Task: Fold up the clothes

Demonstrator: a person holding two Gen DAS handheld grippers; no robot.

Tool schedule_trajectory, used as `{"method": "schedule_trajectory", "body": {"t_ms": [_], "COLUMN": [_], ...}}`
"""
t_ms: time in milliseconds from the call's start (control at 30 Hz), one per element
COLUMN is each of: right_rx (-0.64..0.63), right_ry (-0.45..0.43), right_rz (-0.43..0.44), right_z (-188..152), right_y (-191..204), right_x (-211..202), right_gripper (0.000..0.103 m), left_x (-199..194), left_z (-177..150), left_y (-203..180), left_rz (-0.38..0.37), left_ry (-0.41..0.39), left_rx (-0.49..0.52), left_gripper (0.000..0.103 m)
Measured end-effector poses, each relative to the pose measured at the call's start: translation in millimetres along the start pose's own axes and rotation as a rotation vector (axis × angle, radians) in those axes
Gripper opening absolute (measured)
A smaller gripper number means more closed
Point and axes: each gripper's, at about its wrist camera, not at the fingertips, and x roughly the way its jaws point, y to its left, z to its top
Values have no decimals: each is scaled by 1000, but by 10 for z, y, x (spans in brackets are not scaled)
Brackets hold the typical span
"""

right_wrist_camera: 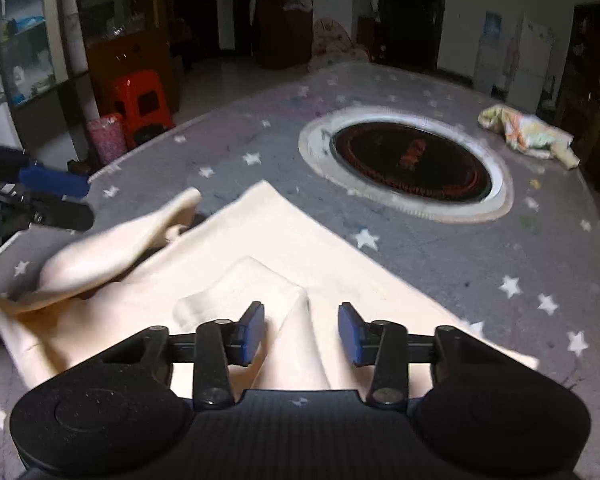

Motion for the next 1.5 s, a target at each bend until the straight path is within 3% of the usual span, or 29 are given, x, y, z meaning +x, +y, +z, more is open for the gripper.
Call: {"method": "schedule_trajectory", "body": {"t_ms": [67,167,333,600,833,1000,1067,1133,1233,1300,1500], "right_rx": [16,6,-22,6,171,257,258,243,210,188,122], "right_ry": [23,10,-39,-106,5,37,3,-35,-81,-101,-98], "right_rz": [1,-6,-83,-339,-514,-567,-565,-553,-495,-433,-319], "right_z": [-11,-50,-126,-444,-1158,-1461,-1394,-1284,-1078,-935,-555], "right_y": [-16,-15,-91,-463,-770,-828,-849,-857,-848,-840,-820], "right_x": [89,37,-258,-1111,-1620,-1707,-1736,-1754,-1655,-1517,-916], "right_gripper": [14,6,5,5,6,37,40,53,66,81,98], "left_x": [164,398,763,1058,1147,1191,1202,1220,1254,1272,1292], "left_z": [85,184,282,314,265,270,275,281,290,294,295], "left_y": [-16,-48,-74,-140,-147,-150,-141,-128,-115,-112,-89], "left_rz": [5,13,25,48,60,73,79,81,80,78,75], "left_ry": [5,13,46,75,97,101,100,100,102,102,93], "left_rx": [-1,8,-2,4,16,15,10,3,-2,-3,-10], "left_gripper": [48,50,50,53,53,53,53,53,53,53,58]}}
